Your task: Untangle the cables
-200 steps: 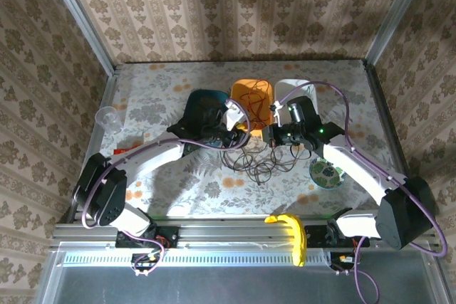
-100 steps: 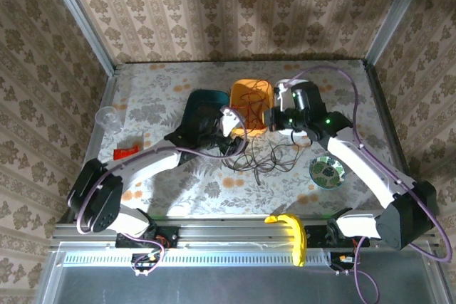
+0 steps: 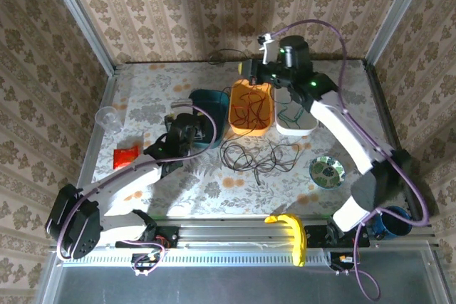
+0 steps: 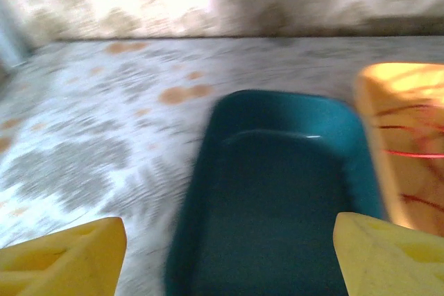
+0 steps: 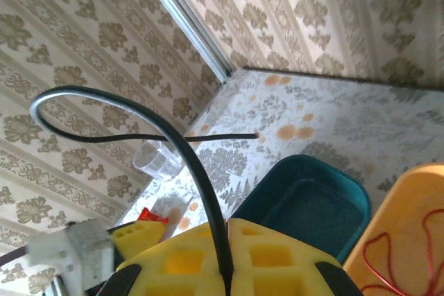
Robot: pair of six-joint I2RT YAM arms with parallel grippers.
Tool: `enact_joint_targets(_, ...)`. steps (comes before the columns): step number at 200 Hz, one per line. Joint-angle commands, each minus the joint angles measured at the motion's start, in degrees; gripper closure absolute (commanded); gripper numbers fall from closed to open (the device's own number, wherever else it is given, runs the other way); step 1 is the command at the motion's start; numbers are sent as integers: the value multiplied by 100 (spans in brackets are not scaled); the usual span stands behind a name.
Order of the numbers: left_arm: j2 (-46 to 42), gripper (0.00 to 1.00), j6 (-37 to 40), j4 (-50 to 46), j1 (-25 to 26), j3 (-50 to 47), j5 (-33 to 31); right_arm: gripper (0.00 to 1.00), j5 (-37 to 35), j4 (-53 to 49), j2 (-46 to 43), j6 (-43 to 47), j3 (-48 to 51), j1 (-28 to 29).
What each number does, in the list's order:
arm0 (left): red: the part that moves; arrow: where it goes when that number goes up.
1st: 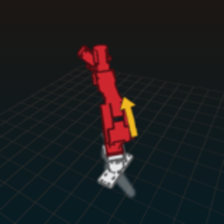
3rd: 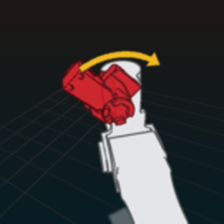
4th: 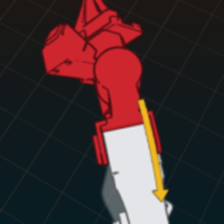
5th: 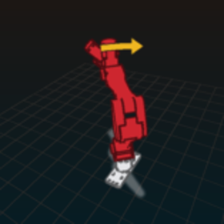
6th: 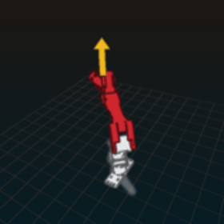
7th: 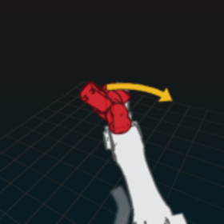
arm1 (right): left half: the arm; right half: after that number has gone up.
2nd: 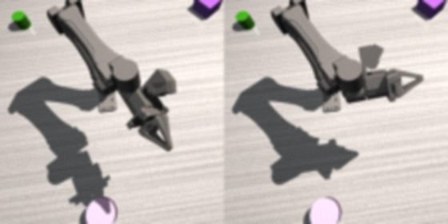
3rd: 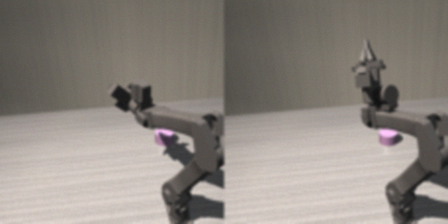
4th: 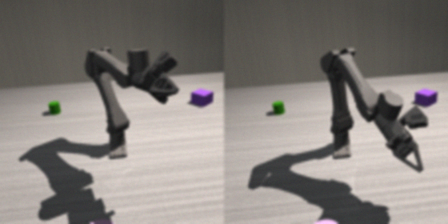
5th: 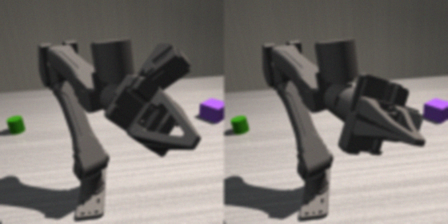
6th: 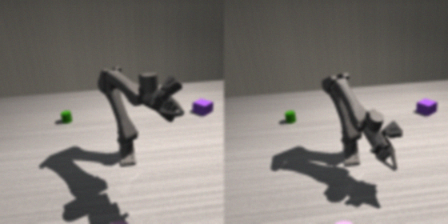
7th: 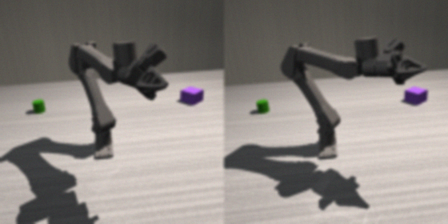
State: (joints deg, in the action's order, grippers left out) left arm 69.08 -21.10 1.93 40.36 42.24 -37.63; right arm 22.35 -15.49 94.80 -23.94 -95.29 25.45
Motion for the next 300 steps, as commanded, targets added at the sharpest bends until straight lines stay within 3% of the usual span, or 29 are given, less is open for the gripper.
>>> enact_joint_targets(1, -162, 21, -851, -1229, -81, 198, -1422, 100, 395, 408, 627, -560, -419, 87)
enact_joint_targets(77, -397, 21, -988, -1266, -118, -32, -1256, 100, 316, 646, 1618, -1130, -717, 236)
enact_joint_targets(158, -424, 20, -930, -1178, -193, -40, -1120, 100, 155, 562, 1359, -855, -1195, 302)
enact_joint_targets(231, -325, 20, -879, -1151, -204, 12, -1027, 100, 534, 916, 2318, -1605, -934, 380)
enact_joint_targets(294, -351, 20, -625, -1053, -230, 30, -944, 100, 372, 230, 3054, -1857, -793, 443)
enact_joint_targets(300, -352, 20, -568, -1010, -238, 30, -914, 96, 327, 81, 3091, -1822, -831, 458)
